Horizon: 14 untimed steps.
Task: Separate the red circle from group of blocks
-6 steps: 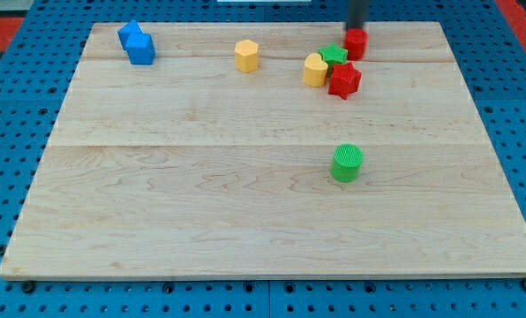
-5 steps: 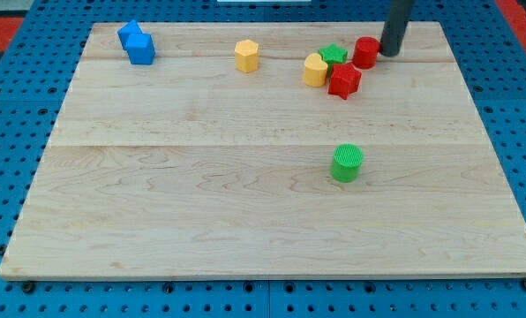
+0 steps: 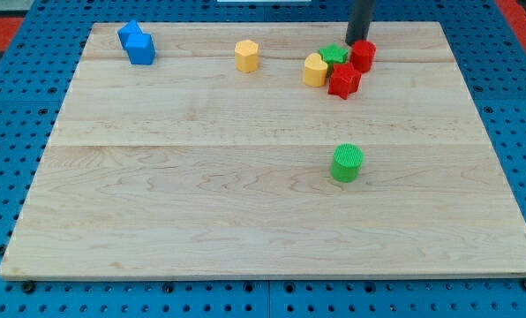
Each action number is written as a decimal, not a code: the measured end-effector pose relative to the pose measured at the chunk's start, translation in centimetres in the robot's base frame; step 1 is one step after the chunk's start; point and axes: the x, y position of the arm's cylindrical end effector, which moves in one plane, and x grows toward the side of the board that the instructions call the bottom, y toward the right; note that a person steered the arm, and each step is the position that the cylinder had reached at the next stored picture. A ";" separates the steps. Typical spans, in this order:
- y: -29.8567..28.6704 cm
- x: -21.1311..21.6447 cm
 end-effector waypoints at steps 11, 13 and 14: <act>1.6 9.5; 3.4 5.2; 4.1 13.0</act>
